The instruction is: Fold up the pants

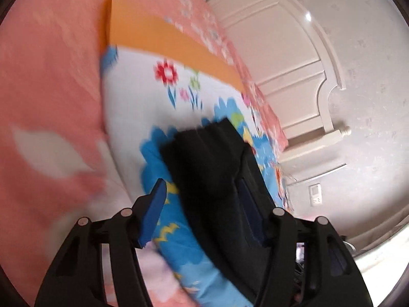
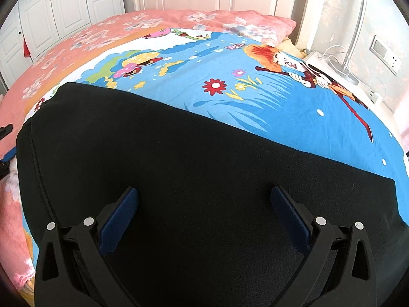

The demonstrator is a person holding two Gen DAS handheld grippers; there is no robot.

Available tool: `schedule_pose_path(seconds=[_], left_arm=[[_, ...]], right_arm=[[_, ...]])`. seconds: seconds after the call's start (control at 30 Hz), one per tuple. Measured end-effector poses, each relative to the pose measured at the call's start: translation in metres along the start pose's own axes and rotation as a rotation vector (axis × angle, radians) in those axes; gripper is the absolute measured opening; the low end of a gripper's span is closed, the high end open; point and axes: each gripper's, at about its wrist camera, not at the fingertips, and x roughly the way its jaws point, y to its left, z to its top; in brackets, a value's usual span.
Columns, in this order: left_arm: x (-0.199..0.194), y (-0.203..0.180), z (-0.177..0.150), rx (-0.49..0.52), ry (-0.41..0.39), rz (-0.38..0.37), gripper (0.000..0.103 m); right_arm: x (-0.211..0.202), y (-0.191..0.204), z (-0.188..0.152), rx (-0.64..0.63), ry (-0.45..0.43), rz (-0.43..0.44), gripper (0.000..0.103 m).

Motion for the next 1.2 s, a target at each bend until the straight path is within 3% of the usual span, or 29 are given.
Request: schedule_pose_path(seconds=[0.07, 0.23, 0.3, 0.37, 0.47, 0.5, 0.6, 0.7, 0.77, 0.83, 0.87, 0.93, 1.0, 1.03, 1.1, 1.2], left_arm=[[0.014, 0.005, -0.004, -0.065, 0.034, -0.012, 0.053], [0.033, 0.006, 0.007, -0.147, 0.053, -0.057, 0.053], [0.039, 0.005, 0.013, -0.149, 0.049, -0.054, 0.046], [0.044, 0.012, 0.023, -0.172, 0.037, -0.051, 0.029], [0.043, 0.013, 0.03, -0.149, 0.028, -0.061, 0.012], [0.039, 0.008, 0.031, -0.123, 0.019, -0.071, 0.012], [0.02, -0.031, 0.025, 0.069, -0.02, -0.02, 0.011], [0.004, -0.095, 0.003, 0.343, -0.067, 0.103, 0.011], [-0.002, -0.151, -0.032, 0.605, -0.121, 0.211, 0.011], [-0.002, -0.207, -0.093, 0.911, -0.187, 0.301, 0.011], [-0.001, -0.223, -0.117, 1.005, -0.206, 0.319, 0.011], [0.006, -0.254, -0.2, 1.282, -0.247, 0.337, 0.011], [0.023, -0.262, -0.266, 1.481, -0.252, 0.335, 0.011], [0.038, -0.255, -0.312, 1.616, -0.214, 0.324, 0.011], [0.064, -0.236, -0.363, 1.77, -0.129, 0.331, 0.011], [0.079, -0.215, -0.391, 1.873, -0.163, 0.395, 0.012]], right_arm=[[0.0, 0.0, 0.0, 0.0, 0.0, 0.0, 0.099], [0.0, 0.0, 0.0, 0.001, -0.001, 0.001, 0.099], [0.0, 0.0, 0.0, 0.001, -0.001, 0.001, 0.099], [0.0, 0.0, 0.0, 0.004, -0.002, 0.003, 0.099], [0.0, 0.0, -0.001, 0.006, -0.002, 0.004, 0.099], [0.0, 0.001, -0.001, 0.007, -0.002, 0.003, 0.099], [0.0, 0.001, -0.001, 0.006, -0.002, 0.002, 0.099], [-0.001, 0.0, -0.001, 0.008, -0.002, 0.011, 0.099], [-0.004, -0.008, -0.001, 0.041, -0.006, 0.063, 0.098], [-0.016, -0.03, -0.006, 0.155, -0.007, 0.169, 0.098], [-0.024, -0.048, -0.011, 0.256, 0.005, 0.259, 0.098], [-0.035, -0.075, -0.022, 0.412, 0.011, 0.392, 0.098], [-0.047, -0.105, -0.038, 0.57, 0.008, 0.533, 0.098], [-0.05, -0.113, -0.041, 0.6, 0.009, 0.556, 0.098], [-0.061, -0.127, -0.049, 0.635, 0.004, 0.571, 0.098], [-0.071, -0.135, -0.052, 0.661, 0.015, 0.643, 0.098]])
